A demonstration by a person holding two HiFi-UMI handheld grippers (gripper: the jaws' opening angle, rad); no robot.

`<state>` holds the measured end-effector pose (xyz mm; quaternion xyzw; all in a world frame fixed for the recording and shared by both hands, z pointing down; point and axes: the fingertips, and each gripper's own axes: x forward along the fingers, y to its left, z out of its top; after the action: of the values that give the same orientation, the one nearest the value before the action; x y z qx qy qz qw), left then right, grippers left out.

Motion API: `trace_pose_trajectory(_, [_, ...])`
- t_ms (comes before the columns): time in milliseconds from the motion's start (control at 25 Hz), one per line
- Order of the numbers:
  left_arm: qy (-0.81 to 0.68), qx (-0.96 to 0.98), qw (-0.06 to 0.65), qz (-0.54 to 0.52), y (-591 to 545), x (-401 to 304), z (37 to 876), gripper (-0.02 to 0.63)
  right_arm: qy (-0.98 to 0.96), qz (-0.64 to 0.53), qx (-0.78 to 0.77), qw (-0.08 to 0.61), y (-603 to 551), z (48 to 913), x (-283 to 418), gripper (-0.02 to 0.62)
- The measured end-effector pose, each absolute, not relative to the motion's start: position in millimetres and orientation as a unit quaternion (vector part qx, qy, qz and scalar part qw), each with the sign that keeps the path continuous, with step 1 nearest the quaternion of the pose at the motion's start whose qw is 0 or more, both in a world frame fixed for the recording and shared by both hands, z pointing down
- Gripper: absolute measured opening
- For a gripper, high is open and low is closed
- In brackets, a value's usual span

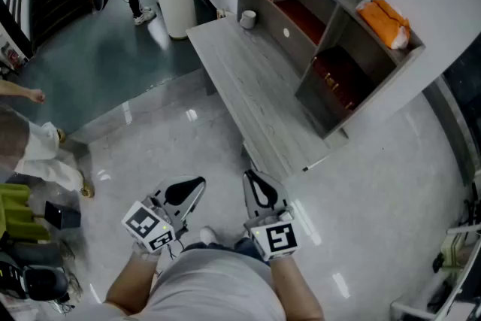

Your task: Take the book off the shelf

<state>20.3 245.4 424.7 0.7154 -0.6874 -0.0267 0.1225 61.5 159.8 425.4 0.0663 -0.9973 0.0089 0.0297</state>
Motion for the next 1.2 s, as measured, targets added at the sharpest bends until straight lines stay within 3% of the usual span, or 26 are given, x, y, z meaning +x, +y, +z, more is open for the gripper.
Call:
trace_pose_trajectory(120, [-0.688,0.714,0.126,-0.023,226.6,31.4,425.0,0.017,-0.997,-0.030,0.056,0.036,145.2,424.4,67.9,0.031])
trace_pose_trajectory(880, [-0.690,0.709,0.146,-0.003,128.2,91.8,438.7,0.017,-0.996,0.045,0.079,0.012,41.1,439.1,143.4,0.031])
trace_pose_trajectory(1200, [-0.675,0.720,0.160,-0.015,106.3,78.8,451.6,0.017,-0.994,0.051,0.092,0.030,23.7,455.3,129.4,0.031])
